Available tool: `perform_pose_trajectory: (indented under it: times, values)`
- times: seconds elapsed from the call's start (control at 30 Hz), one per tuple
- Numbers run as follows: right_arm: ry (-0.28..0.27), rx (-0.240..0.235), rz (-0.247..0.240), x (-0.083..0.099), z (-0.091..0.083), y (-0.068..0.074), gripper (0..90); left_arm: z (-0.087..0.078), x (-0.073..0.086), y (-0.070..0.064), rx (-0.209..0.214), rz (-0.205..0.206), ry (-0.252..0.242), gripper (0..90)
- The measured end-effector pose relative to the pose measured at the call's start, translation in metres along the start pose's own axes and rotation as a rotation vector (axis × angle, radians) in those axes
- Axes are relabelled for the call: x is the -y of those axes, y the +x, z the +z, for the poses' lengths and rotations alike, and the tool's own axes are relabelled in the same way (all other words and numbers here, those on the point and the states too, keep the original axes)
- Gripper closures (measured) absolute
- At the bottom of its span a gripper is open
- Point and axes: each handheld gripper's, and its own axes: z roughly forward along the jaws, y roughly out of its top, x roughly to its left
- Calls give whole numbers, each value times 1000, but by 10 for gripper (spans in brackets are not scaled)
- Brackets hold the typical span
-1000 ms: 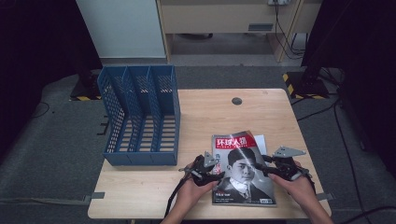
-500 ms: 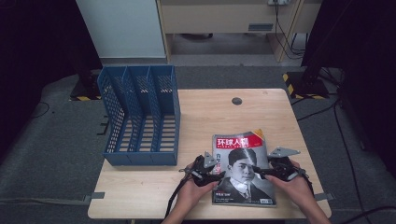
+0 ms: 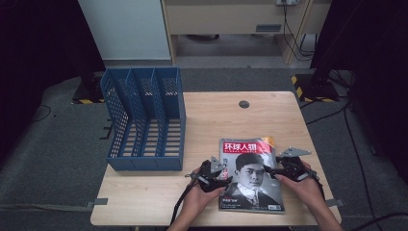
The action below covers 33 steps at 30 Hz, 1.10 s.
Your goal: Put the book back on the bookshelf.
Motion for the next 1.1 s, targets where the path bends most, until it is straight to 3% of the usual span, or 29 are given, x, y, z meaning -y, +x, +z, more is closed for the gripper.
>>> perform_pose_trajectory:
  times: [0.1,0.17,0.2,0.33,0.4,0.5,0.53,0.6,0.67,0.7,0.8,1.0,1.1]
  values:
    - [-23,-1,-6,0,-6,-1,444,0,0,0,0,0,0,366]
    - [-31,-5,-6,-1,-8,-1,466,0,0,0,1,1,0,366]
    - [-50,-25,-3,-2,-11,0,505,0,0,0,1,1,1,366]
    - [-61,-49,1,-1,-16,3,522,0,0,0,0,0,0,365]
    - [-36,-55,12,3,-16,3,520,0,0,0,0,0,0,365]
    - [-16,-79,46,6,-16,-3,547,0,0,0,0,0,0,365]
    - [-23,-133,110,6,-19,-7,581,0,0,0,0,0,0,365]
    - [-11,-164,135,8,-19,-8,582,0,0,0,0,0,0,365]
    - [21,-167,128,10,-18,-6,586,0,0,0,0,0,0,365]
    - [51,-147,94,12,-15,-4,584,0,0,0,0,0,0,365]
    - [49,-154,96,10,-17,-4,589,0,0,0,0,0,0,364]
    - [-44,-211,43,4,-25,5,626,0,0,0,0,0,0,364]
    - [-44,-224,41,3,-22,8,590,0,0,0,0,0,0,364]
